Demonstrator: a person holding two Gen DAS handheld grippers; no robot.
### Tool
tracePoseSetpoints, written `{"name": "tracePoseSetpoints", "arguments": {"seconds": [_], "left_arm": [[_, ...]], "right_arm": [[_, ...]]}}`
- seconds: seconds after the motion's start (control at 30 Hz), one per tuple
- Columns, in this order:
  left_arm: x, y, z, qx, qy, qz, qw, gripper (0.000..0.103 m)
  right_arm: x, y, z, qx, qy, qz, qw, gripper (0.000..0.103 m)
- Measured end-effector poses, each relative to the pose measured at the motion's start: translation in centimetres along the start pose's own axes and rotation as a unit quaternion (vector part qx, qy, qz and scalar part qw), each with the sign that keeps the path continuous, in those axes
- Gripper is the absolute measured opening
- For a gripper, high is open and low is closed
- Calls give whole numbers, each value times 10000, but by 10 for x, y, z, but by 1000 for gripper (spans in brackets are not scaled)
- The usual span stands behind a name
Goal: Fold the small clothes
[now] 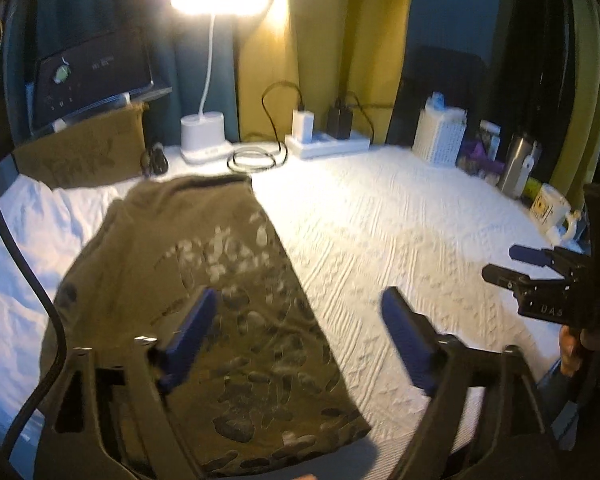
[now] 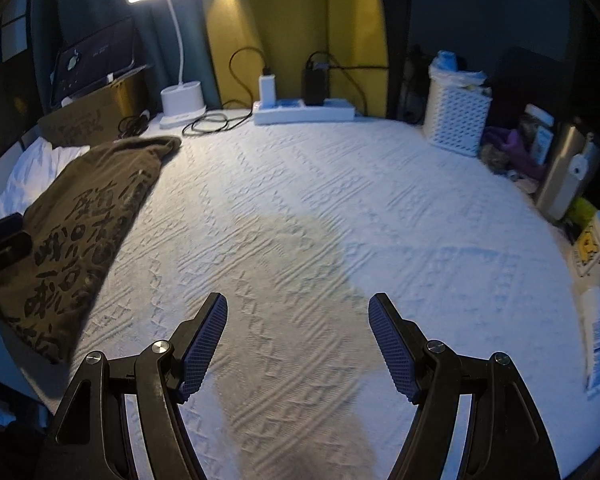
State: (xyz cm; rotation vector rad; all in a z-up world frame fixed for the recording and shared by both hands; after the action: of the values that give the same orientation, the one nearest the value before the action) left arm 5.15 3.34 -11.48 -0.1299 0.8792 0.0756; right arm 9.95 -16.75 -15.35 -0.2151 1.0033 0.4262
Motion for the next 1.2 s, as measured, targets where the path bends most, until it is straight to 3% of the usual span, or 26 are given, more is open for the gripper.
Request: {"name": "tracePoseSetpoints", "arguments": {"seconds": [0.3, 0.4, 0.7, 0.83, 1.2], "left_arm": [[-42, -18, 27, 271, -534, 43, 9982, 91], [-54, -23, 34, 237, -709, 167, 9971, 95], [-87, -30, 53, 203, -1191, 158, 9925, 96], [-100, -34, 60, 277, -1370, 240, 9899, 97], [-134, -36, 69, 228, -1807, 253, 9830, 99]], "right_arm": [[-50, -11, 15, 25, -460, -180, 9988, 75], [-68, -11, 21, -3, -635, -193, 9978, 75], [-117, -7, 40, -17, -1152, -237, 9931, 75], [-137, -8, 46, 27, -1387, -276, 9899, 86], [-202, 0, 60, -144, -1995, -508, 9785, 87]]}}
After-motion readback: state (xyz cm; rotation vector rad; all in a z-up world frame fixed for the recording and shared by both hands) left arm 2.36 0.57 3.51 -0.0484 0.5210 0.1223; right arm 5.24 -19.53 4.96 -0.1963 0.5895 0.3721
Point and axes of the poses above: each gripper's, at about its wrist camera, not at the fingertips, and x roughly the way its jaws point, y to its left, z to its top, the point moved 10 cm from there along x, roughly the way its jaws point, and after that the axes turned 12 degrees about y, right-handed, at the moved point
